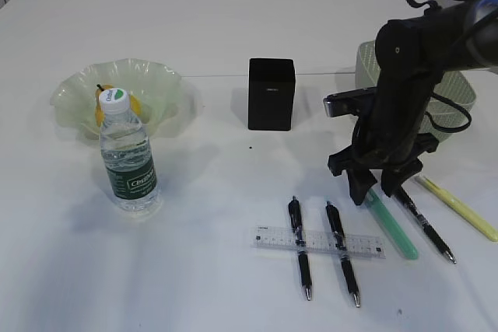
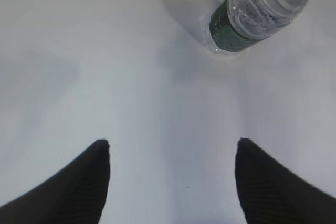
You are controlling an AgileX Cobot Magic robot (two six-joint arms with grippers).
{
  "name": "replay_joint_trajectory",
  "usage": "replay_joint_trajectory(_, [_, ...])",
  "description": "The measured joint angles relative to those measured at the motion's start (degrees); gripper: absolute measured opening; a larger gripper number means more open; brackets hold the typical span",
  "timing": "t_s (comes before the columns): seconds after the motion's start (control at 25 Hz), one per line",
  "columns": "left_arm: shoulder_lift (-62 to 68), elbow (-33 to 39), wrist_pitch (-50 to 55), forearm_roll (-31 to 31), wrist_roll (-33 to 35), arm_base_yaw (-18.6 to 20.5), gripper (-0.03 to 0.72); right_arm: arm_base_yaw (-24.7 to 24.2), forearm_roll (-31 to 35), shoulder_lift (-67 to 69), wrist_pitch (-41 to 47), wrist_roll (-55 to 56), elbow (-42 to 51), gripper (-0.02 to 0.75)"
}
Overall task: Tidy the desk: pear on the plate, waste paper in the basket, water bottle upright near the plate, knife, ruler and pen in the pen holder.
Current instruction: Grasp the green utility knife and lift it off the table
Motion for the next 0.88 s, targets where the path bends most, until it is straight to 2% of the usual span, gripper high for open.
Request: replay_joint_trajectory(0.88, [0.0, 0.0, 0.0, 0.0, 0.0, 0.0, 0.527, 0.0, -0.49, 1.07, -2.73, 0.0, -0.12, 0.409])
